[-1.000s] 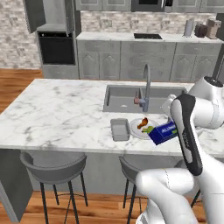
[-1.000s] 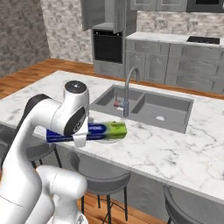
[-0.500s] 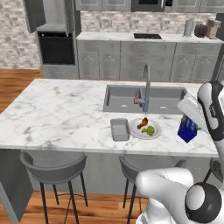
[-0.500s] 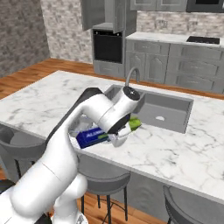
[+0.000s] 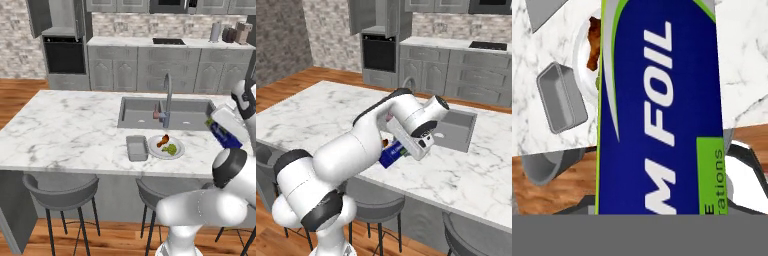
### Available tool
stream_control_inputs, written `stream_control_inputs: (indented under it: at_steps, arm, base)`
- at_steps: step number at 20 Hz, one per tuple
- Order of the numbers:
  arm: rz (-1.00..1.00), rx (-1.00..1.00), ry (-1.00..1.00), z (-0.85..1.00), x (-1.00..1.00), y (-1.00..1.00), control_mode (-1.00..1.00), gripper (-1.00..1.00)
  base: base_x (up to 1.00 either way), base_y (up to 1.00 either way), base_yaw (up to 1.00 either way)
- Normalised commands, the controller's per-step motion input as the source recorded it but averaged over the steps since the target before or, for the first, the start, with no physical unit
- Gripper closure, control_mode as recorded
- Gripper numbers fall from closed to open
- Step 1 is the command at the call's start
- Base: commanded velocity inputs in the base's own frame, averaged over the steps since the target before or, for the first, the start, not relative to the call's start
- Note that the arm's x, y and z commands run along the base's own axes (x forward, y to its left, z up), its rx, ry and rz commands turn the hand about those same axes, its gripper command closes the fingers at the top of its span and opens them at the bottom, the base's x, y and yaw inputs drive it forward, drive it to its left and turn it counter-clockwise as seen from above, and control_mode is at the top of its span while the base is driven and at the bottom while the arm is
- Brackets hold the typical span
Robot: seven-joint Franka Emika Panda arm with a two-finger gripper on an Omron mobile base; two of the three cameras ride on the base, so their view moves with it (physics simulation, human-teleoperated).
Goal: Retrieve the tupperware and aluminum foil from the cabinet and place them on the dining counter near the plate with chicken drumstick and broccoli to prepare for storing leftovers.
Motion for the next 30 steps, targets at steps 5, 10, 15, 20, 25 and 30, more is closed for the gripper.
stream_control_inputs:
  at_steps: [5,10,15,20,25,30]
  arm:
    - [0.29,-0.03,0.00,-0.46,0.46,-0.02,-1.00,1.00]
    - [0.28,-0.03,-0.01,-0.64,0.49,0.00,-1.00,1.00]
    - [0.14,0.00,0.00,-0.68,0.47,0.00,-1.00,1.00]
    - [0.00,0.00,0.00,-0.57,0.58,0.00,-1.00,1.00]
    - [-0.05,0.00,-0.03,-0.40,0.61,-0.05,-1.00,1.00]
    - [-0.11,0.00,-0.07,-0.42,0.56,-0.01,-1.00,1.00]
  base:
    - [0.00,0.00,0.00]
    - [0.00,0.00,0.00]
    - [0.00,0.00,0.00]
    - [0.00,0.00,0.00]
    - [0.00,0.00,0.00]
    - [0.00,0.00,0.00]
